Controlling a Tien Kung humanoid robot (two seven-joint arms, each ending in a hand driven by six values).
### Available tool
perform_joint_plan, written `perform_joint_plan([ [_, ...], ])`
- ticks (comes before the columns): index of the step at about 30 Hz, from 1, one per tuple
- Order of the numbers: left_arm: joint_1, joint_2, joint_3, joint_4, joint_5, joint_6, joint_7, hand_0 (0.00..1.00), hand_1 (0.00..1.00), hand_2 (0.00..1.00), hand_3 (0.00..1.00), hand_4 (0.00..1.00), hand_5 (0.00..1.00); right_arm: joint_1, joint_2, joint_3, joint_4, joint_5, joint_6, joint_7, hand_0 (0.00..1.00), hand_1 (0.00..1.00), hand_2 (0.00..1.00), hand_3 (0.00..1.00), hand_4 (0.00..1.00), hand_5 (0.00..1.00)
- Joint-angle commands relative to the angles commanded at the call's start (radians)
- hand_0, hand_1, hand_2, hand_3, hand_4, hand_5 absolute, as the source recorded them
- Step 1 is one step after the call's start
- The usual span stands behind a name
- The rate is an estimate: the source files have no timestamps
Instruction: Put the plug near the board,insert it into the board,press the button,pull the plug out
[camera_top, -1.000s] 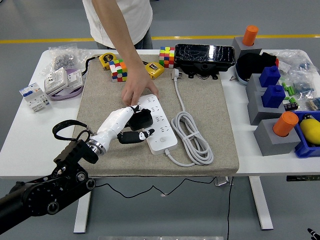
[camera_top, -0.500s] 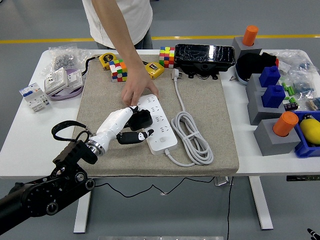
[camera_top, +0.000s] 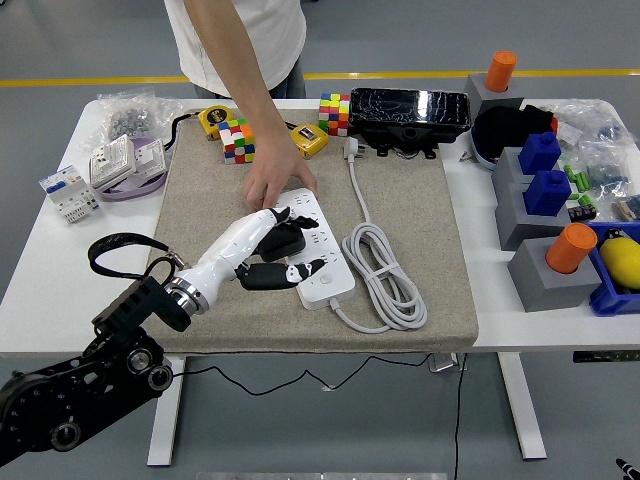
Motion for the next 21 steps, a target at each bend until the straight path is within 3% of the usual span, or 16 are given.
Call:
perform_joint_plan([
  [2,-0.002,0.004,0.008,-0.009,0.015,-0.064,0.053,0.229,0.199,0.297,0.648,0.78,0.28,0.0,0.0,-0.002,-0.001,0.0,0.001,-0.001,0.526,0.624,0.606,0.547,0.882,0.405],
  [3,-0.005,0.004,0.013,-0.01,0.022,-0.098,0.081,0.123,0.055,0.138,0.9,0.708,0.122,0.0,0.0,-0.004,-0.001,0.0,0.001,-0.001,0.526,0.624,0.606,0.547,0.882,0.405],
  [7,-0.01,0.002,0.026,-0.009,0.036,-0.194,0.167,0.123,0.055,0.138,0.9,0.708,0.122,0.003,-0.002,-0.01,0.001,0.002,0.001,-0.001,0.526,0.624,0.606,0.547,0.882,0.405],
  [9,-0.014,0.001,0.031,-0.009,0.033,-0.208,0.182,0.103,0.054,0.124,0.936,0.656,0.068,0.005,-0.004,-0.012,0.003,0.002,0.001,-0.001,0.525,0.624,0.606,0.546,0.882,0.405],
  [21,-0.04,-0.013,0.059,0.012,0.016,-0.237,0.208,0.089,0.054,0.119,0.932,0.639,0.057,0.007,-0.009,-0.023,0.001,0.005,0.001,-0.001,0.525,0.624,0.605,0.546,0.882,0.405],
])
